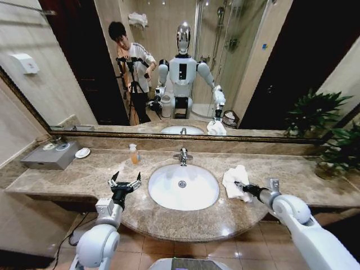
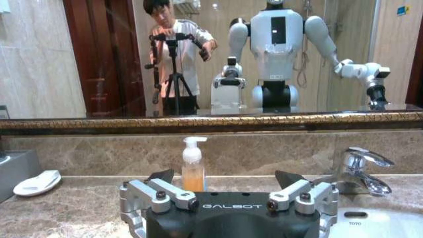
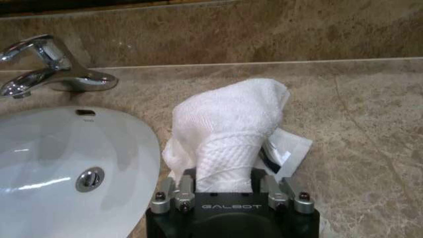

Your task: Pick up the towel from the sink counter and wipe the mirror surface.

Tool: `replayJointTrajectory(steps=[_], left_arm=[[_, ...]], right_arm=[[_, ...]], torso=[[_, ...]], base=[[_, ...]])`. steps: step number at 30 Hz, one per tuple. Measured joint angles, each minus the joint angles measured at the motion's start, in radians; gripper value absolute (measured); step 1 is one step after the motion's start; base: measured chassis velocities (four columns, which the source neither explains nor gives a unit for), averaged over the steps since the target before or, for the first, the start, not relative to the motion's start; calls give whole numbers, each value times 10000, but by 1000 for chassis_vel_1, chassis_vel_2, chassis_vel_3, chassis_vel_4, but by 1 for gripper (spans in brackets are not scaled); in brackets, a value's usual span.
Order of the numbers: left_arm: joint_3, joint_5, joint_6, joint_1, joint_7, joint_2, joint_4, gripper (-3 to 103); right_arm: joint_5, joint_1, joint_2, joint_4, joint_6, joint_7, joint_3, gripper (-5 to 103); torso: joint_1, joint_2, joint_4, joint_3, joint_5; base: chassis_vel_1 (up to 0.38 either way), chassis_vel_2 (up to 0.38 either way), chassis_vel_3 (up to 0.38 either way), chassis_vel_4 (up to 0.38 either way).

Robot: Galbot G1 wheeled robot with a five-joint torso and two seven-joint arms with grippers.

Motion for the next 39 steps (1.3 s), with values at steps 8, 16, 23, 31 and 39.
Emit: replayJointTrajectory(steps=[8,16,23,31,39], left_arm=[[0,0,0,0,0,0,0,100],[0,0,0,0,0,0,0,100],[0,0,0,0,0,0,0,100],[0,0,0,0,0,0,0,100],[0,0,0,0,0,0,0,100]], right_arm=[[-35,-140,-107,334,198,202,53,81],[-235,-503,-34,1001,727,522,173,100],[-1006,-1003,876,2053,3161,479,337,100],[-4228,-1857,3899,3516,5008,-218,448,100],[-5269,-3006,5687,4551,5121,-905,389,100]], torso=[[0,0,1,0,-2],[0,0,1,0,-1],[0,0,1,0,-1],[-1,0,-1,-1,-1],[-1,0,0,-1,-4]], base=[[0,0,0,0],[0,0,0,0],[0,0,0,0],[0,0,0,0],[0,0,0,0]])
